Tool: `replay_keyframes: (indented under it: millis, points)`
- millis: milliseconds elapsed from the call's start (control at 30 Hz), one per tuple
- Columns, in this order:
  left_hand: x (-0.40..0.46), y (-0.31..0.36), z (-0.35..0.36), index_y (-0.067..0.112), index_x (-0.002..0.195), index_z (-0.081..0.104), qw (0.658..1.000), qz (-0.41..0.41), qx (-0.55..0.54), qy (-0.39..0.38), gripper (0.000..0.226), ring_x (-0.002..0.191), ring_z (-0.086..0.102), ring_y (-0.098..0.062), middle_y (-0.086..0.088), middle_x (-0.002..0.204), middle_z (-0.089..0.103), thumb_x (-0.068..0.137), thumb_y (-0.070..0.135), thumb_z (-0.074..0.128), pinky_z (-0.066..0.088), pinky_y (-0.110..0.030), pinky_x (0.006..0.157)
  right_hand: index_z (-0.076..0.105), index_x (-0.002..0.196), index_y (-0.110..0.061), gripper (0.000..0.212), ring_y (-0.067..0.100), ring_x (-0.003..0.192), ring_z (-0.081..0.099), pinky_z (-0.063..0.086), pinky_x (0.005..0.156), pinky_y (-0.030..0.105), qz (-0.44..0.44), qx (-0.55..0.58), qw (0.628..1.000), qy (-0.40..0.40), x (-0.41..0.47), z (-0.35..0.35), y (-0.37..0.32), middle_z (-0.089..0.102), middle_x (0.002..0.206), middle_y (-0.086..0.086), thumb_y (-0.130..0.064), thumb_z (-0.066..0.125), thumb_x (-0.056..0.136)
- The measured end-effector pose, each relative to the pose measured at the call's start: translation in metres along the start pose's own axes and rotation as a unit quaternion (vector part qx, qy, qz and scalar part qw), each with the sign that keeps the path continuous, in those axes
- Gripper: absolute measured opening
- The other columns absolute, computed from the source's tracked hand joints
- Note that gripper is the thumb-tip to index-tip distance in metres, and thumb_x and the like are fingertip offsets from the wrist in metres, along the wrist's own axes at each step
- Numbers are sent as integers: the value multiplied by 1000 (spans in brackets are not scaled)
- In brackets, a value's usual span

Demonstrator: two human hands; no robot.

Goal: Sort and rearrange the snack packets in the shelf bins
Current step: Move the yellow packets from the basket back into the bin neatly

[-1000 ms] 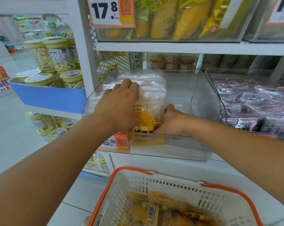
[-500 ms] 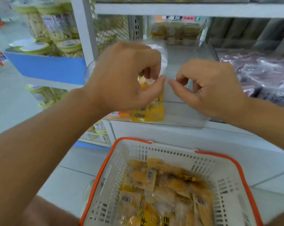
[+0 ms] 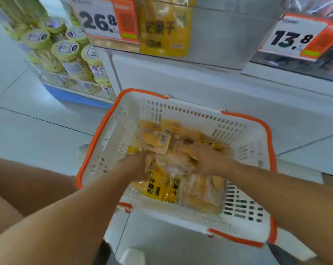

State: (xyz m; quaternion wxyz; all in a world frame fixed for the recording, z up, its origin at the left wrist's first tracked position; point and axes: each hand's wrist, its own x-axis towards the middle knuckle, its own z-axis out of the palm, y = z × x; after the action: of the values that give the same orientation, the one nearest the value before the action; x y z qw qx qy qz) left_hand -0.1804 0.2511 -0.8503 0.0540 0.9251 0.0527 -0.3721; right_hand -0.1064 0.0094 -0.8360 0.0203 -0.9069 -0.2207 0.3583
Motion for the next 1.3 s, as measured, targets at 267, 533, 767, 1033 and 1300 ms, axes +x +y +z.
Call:
replay_keyframes:
  millis: [267, 533, 767, 1033, 1300]
  points:
    - [26, 3, 26, 15, 145, 36, 998, -55, -31, 7, 90, 122, 52, -35, -12, 138, 41, 72, 30, 87, 51, -42, 96, 25, 154, -15, 79, 40, 139, 36, 32, 108, 64, 49, -70, 995, 54, 20, 46, -44, 37, 152, 14, -32, 67, 90]
    - [18, 2, -20, 5, 123, 63, 994, -46, -8, -96, 62, 103, 65, -26, -8, 99, 63, 87, 55, 67, 55, -36, 93, 62, 82, -8, 12, 19, 58, 51, 45, 54, 50, -38, -7, 999, -23, 21, -17, -40, 57, 72, 3, -12, 64, 93]
    - [12, 0, -91, 11, 102, 74, 924, 21, -376, 63, 30, 77, 63, -19, -4, 86, 64, 83, 34, 79, 55, -30, 66, 66, 95, -20, 14, 21, 99, 60, 50, 88, 38, -76, 31, 992, -97, -7, -100, -30, 63, 105, 2, -32, 60, 99]
    - [1, 25, -60, 13, 118, 66, 827, 15, -561, -35, 27, 107, 61, -26, -6, 125, 59, 100, 31, 59, 62, -43, 71, 76, 86, -15, 8, 12, 89, 67, 53, 85, 36, -83, 231, 955, 169, -2, -50, -28, 72, 89, -3, -23, 76, 88]
    - [4, 51, -27, 14, 77, 55, 921, 59, -384, 23, 35, 69, 64, -16, 1, 74, 58, 80, 37, 81, 61, -37, 71, 67, 74, -5, 31, 24, 64, 71, 61, 56, 37, 38, 411, 892, 184, 3, -10, -22, 69, 72, 6, -30, 73, 91]
